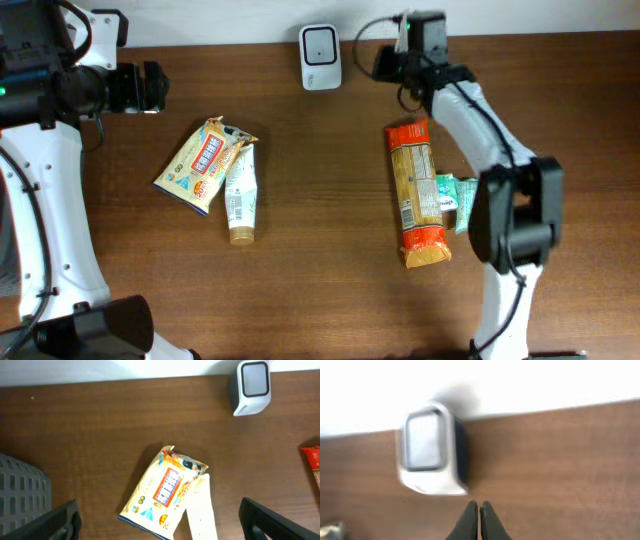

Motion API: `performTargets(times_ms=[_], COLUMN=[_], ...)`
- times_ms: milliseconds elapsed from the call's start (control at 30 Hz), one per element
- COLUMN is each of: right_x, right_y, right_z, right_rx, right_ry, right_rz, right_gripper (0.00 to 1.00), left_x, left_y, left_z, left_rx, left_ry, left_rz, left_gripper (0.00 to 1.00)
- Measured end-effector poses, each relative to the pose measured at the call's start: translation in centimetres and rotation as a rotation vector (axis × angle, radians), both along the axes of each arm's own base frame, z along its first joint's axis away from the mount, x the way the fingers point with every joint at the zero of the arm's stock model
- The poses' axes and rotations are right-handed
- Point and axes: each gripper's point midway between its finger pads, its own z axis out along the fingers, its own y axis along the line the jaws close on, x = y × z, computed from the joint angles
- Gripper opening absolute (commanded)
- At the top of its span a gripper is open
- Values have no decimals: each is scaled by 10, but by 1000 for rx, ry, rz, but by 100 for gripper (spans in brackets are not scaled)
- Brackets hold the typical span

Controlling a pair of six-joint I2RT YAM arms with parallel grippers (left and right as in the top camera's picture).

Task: Scan the item barcode
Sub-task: 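Reach the right gripper to the white tube and grasp it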

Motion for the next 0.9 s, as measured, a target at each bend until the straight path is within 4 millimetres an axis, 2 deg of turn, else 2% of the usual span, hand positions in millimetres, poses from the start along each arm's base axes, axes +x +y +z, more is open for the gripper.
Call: performTargets(times_ms=[33, 67, 100, 167, 233, 267, 300, 367, 433, 500, 633, 733, 767, 833, 900], right_x=[-25, -43, -61, -92, -122, -131, -157, -175, -183, -182, -176, -174, -176, -181, -188], right_y=[15, 37, 58, 104, 155, 169, 204, 236, 259, 265, 273, 281, 285, 290, 287], right_z=[11, 12, 5, -10, -19, -22, -30, -42, -66, -92, -123, -129, -131, -130, -131], right_rx=[31, 80, 123, 167, 182, 175, 162, 133, 116, 110, 127, 144, 149, 159, 174], right_ry=[64, 118, 178, 265, 305, 314, 338, 334, 331, 346, 338, 313, 311, 321, 378], right_rz=[70, 154, 231, 359, 477, 508, 580, 634, 670, 676, 690, 710, 724, 729, 721], right_gripper=[6, 34, 53, 77, 84, 86, 88, 88, 83, 74, 66, 42, 28, 10, 6], left_x=[0, 0, 0, 0, 0, 0, 0, 0, 0, 0, 0, 0, 0, 0, 0], left_y=[0, 0, 0, 0, 0, 0, 0, 0, 0, 0, 0, 0, 0, 0, 0], left_z=[0, 0, 0, 0, 0, 0, 0, 0, 0, 0, 0, 0, 0, 0, 0], left_rx=[0, 0, 0, 0, 0, 0, 0, 0, 0, 0, 0, 0, 0, 0, 0], left_ry=[-1, -2, -1, -1, -1, -1, 0, -1, -1, 0, 0, 0, -1, 0, -1], left_rz=[0, 0, 0, 0, 0, 0, 0, 0, 0, 0, 0, 0, 0, 0, 0], left_gripper=[99, 99, 99, 99, 99, 99, 99, 99, 99, 99, 99, 99, 99, 99, 99])
